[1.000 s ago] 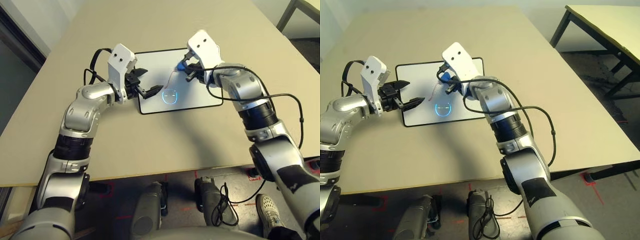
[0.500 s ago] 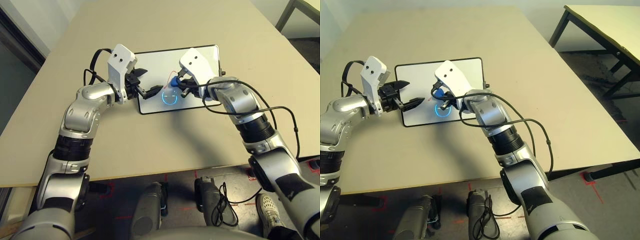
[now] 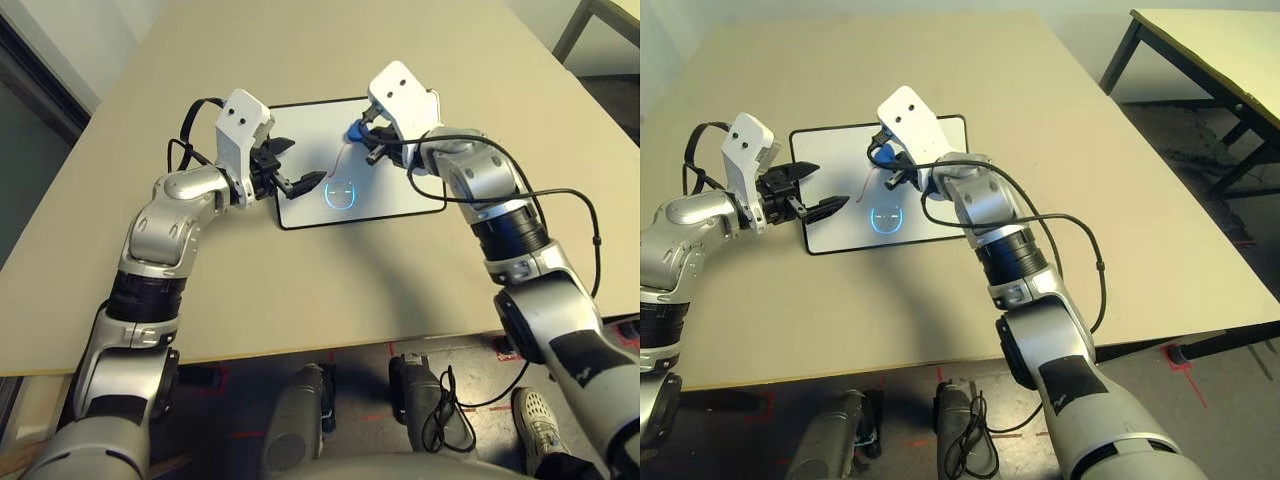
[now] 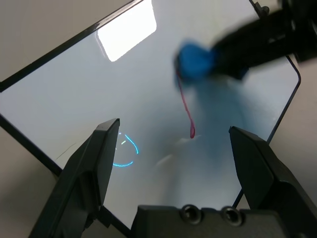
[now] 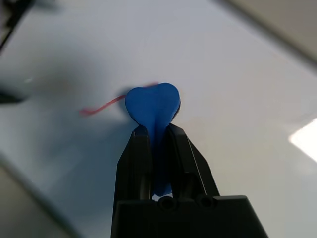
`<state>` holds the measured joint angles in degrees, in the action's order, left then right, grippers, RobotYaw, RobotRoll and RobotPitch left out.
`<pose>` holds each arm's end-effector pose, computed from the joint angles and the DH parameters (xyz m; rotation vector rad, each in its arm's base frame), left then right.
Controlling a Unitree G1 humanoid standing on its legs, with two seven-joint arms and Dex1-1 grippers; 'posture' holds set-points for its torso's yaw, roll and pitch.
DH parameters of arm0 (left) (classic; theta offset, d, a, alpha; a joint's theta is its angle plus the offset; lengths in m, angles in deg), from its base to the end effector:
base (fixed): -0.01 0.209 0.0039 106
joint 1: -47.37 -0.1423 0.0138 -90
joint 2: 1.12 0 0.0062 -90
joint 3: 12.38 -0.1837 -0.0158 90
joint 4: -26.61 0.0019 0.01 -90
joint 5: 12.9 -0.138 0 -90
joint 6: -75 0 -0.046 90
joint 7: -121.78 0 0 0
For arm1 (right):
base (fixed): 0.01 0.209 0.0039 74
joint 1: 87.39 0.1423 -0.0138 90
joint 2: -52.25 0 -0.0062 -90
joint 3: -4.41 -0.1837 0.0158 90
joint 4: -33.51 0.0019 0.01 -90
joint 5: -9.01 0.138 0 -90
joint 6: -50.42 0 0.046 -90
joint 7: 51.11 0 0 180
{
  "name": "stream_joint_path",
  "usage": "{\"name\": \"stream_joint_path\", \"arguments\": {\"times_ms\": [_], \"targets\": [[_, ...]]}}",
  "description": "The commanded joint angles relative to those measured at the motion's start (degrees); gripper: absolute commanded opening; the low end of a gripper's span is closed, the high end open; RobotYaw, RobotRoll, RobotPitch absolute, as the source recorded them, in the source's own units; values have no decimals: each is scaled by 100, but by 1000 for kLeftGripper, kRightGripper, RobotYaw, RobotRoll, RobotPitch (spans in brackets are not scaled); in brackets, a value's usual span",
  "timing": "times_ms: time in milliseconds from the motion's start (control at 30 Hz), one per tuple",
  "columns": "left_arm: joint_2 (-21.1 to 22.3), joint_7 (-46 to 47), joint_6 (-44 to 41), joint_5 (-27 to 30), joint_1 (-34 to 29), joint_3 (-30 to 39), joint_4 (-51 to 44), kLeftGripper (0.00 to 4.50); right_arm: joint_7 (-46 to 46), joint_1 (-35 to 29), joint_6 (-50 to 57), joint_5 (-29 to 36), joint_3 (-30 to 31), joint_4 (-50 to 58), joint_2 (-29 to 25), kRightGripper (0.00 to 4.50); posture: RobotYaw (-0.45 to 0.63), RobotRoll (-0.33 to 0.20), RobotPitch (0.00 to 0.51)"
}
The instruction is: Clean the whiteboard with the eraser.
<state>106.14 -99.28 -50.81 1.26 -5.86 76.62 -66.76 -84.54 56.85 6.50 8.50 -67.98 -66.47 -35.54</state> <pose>0.2867 0.2103 0.2108 0.3517 0.0563 -0.7137 0.3192 -0.0897 0.2140 -0.4895 0.2029 0.7674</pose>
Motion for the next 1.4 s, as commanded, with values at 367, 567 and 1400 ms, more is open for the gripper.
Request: {"name": "stream_joint_path", "arguments": {"times_ms": [367, 567, 1400], "targets": [[28, 0, -81, 15, -91, -19, -83, 4500, 193, 447, -134, -52, -136, -490, 81, 347, 37, 0, 207], [59, 8, -87, 9, -134, 9, -94, 4500, 263, 701, -508, -75, -223, -976, 151, 336, 44, 0, 205], [145, -1, -23, 9, -78, 47, -8, 4500, 315, 509, -313, -181, -40, -728, 50, 333, 51, 0, 191]]}}
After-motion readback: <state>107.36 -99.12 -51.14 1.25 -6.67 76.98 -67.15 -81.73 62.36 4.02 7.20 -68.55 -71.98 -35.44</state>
